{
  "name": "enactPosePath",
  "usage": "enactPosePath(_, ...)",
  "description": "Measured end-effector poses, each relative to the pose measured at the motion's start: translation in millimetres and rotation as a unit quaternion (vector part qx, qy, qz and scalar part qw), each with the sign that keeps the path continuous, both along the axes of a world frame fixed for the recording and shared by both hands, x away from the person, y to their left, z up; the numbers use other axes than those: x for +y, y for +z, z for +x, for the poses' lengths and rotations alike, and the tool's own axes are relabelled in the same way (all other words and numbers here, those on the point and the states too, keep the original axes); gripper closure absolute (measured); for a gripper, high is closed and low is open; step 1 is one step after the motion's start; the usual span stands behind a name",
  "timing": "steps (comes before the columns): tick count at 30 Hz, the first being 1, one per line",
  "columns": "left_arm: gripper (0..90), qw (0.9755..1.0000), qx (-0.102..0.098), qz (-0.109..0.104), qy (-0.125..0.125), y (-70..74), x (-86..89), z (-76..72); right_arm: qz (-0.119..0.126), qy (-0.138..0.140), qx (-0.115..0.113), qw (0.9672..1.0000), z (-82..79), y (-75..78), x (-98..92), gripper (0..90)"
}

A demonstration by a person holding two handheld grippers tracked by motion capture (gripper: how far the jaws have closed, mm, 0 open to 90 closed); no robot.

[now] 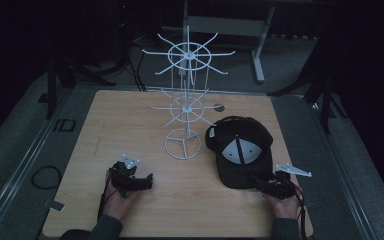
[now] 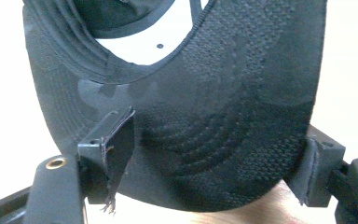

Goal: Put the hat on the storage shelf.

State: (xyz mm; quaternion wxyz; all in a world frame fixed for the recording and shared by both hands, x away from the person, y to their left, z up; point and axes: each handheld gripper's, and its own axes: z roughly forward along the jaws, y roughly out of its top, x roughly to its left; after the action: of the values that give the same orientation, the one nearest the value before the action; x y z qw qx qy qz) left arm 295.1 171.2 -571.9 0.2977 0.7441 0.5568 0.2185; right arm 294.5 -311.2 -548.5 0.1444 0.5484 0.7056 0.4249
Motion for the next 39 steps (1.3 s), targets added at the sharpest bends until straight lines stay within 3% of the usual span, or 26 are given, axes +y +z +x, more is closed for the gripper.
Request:
enactPosePath(24, 0.1, 1.0000, 0.000, 0.000, 0.000, 0.0, 0.0, 0.0, 0.016, 0.017, -0.007, 0.9997, 7.4, 10.2, 1.5, 26.5)
enactPosePath(39, 0.1, 1.0000, 0.000, 0.000, 0.000, 0.0, -0.2, 0.1, 0.002, 0.020, -0.024, 0.9995, 16.5, 27.5, -8.6, 28.0)
